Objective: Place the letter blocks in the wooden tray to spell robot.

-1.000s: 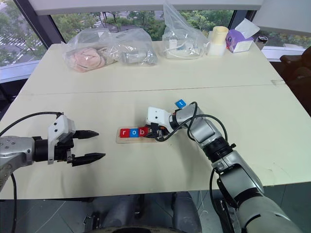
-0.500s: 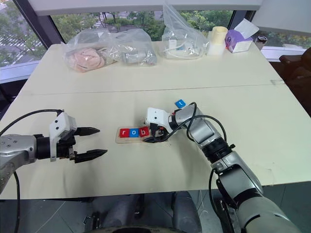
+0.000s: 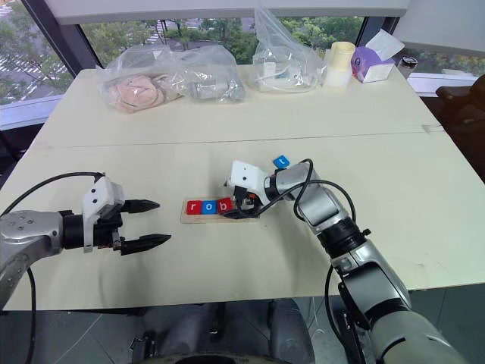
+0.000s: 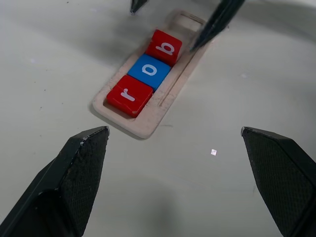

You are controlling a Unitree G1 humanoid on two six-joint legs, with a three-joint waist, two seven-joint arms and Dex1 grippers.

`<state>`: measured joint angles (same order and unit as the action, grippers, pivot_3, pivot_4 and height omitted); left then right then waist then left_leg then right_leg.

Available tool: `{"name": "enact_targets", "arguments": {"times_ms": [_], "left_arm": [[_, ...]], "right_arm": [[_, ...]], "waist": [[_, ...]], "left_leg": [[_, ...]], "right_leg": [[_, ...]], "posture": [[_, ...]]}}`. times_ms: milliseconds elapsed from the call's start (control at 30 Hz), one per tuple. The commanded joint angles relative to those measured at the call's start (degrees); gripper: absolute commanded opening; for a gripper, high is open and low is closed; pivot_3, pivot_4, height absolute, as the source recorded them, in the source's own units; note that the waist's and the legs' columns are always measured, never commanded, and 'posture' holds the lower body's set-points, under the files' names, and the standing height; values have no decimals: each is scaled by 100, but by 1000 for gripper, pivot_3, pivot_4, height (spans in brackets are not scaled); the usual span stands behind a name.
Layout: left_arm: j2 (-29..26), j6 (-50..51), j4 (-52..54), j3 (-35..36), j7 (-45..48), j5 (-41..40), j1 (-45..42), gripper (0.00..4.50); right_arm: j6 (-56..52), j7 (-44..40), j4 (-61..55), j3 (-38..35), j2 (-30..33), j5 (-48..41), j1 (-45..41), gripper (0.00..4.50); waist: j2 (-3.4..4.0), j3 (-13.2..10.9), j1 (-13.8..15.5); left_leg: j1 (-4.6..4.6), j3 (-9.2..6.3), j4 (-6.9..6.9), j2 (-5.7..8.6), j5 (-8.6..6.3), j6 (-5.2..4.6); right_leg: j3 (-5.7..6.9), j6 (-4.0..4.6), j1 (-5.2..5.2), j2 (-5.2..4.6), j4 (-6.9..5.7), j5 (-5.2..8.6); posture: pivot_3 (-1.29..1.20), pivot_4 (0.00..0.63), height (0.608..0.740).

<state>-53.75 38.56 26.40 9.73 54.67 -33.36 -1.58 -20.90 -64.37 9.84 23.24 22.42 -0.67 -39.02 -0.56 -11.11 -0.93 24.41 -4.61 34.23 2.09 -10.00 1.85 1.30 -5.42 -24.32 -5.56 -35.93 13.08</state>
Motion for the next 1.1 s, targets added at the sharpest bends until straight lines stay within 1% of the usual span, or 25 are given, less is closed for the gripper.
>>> {"name": "enact_targets", "arguments": {"times_ms": [33, 233, 433, 500, 567, 667, 767, 900, 1000, 1100], "left_arm": [[10, -115, 3, -7, 19, 46, -106, 4500], [37, -121, 10, -28, 7, 75, -134, 4500], [40, -128, 24, -14, 1, 93, -120, 4500], [99, -93, 52, 45, -38, 9, -171, 4500], [266, 91, 97, 193, -170, -297, -375, 4500], [496, 334, 215, 362, -371, -709, -651, 4500], [637, 508, 286, 363, -553, -940, -904, 4500], [801, 666, 382, 60, -693, -1096, -1260, 4500], [998, 618, 310, -377, -846, -857, -1606, 4500], [1072, 515, 173, -784, -833, -554, -1818, 4500]], "right_arm": [[-9, -24, -308, 23, -45, -91, 27, 4097], [-89, 2, -350, 108, -112, -106, 125, 4097], [-177, 246, -453, -67, -181, -100, 30, 4097], [-245, 519, -448, -291, -182, -101, -94, 4097], [-564, 852, -619, -706, -172, -261, -226, 4097], [-1387, 1459, -1144, -1423, -246, -599, -238, 4097], [-2259, 2174, -1621, -2071, -414, -871, -140, 4097], [-3415, 3198, -2262, -2741, -660, -979, 217, 4097], [-3816, 3776, -2505, -2781, -763, -835, 642, 4097], [-3784, 4135, -2462, -2615, -831, -727, 941, 4097]], "waist": [[0, 0, -4], [0, 0, -11], [0, 0, -9], [0, 0, -8], [0, 0, 11], [-6, 2, 35], [-9, 4, 23], [-8, 4, 19], [-9, 4, 32], [-9, 4, 10]], "left_leg": [[0, 0, 0, 0, 0, 0], [-2, -1, 1, -1, 1, 1], [-2, -1, 1, -1, 1, 1], [-2, -1, 1, -1, 1, 1], [-2, -1, 1, -1, 1, 2], [2, -9, 4, -1, 5, 7], [1, -10, 4, 0, 5, 7], [-1, -10, 3, 1, 5, 7], [-1, -8, 4, 3, 5, 6], [-1, -2, 5, 5, 6, 5]], "right_leg": [[0, 0, 0, 0, -1, 0], [0, 0, -1, 1, -5, 0], [0, 0, -1, 1, -6, 0], [0, 0, -1, 0, -6, 0], [0, 1, -1, 0, -6, 1], [0, 1, -1, 0, -8, 0], [0, -2, 0, 0, -11, -1], [1, -1, 0, 1, -15, 0], [0, 0, 1, 1, -15, 0], [-5, 1, 1, 1, -14, 0]], "posture": [[0, 150, 740], [0, 150, 740], [0, 150, 740], [0, 150, 740], [0, 150, 740], [0, 150, 740], [0, 150, 740], [0, 150, 740], [0, 150, 740], [0, 150, 740]]}}
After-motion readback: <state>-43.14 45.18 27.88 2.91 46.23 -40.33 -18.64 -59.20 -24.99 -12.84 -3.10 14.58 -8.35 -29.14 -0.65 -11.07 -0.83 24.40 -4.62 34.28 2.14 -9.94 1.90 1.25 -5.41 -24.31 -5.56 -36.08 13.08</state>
